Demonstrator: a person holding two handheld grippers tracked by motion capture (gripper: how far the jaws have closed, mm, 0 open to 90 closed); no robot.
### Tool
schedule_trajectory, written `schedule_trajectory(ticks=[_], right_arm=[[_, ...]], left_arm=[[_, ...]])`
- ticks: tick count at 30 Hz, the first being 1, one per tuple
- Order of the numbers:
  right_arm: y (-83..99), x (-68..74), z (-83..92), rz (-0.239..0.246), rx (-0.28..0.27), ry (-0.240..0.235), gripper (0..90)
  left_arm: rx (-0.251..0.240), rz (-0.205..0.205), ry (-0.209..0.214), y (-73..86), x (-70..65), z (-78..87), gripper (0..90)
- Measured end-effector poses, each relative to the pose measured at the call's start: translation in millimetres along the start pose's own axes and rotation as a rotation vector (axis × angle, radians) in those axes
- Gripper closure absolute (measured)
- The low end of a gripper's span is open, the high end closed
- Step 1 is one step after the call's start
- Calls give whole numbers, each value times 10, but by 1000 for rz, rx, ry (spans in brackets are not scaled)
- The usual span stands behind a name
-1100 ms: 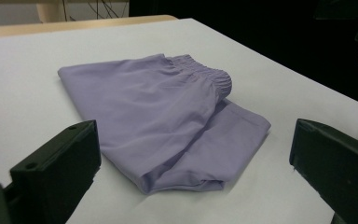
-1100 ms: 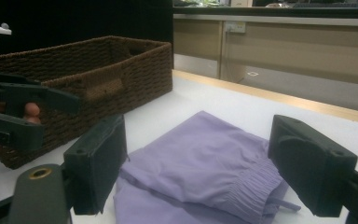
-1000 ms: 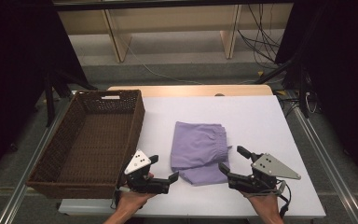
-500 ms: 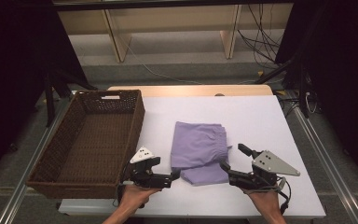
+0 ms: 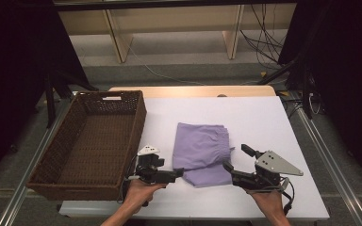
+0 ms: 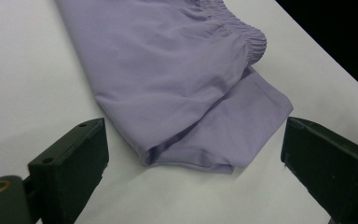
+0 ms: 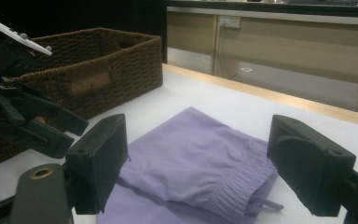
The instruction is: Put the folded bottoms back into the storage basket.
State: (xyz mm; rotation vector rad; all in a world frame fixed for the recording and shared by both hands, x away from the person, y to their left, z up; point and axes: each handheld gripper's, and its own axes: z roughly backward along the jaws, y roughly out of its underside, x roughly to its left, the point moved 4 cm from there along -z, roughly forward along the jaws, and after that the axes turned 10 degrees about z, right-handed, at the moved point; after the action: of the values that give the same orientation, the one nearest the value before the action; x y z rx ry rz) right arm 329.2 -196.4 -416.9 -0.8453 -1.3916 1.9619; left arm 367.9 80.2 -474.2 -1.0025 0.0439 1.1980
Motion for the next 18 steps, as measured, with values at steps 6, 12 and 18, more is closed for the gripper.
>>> schedule_trajectory(ticks=[6,12,18], right_arm=[[9,-16,-9,2,5,3,214],[13,-18,-15,3,6,-1,218],[16,-21,-22,6,11,-4,219]], left_arm=[[34,46,-20,-34,39,-77,119],[67,74,-39,-64,84,-123,166],[97,96,-63,-71,137,-196,223]])
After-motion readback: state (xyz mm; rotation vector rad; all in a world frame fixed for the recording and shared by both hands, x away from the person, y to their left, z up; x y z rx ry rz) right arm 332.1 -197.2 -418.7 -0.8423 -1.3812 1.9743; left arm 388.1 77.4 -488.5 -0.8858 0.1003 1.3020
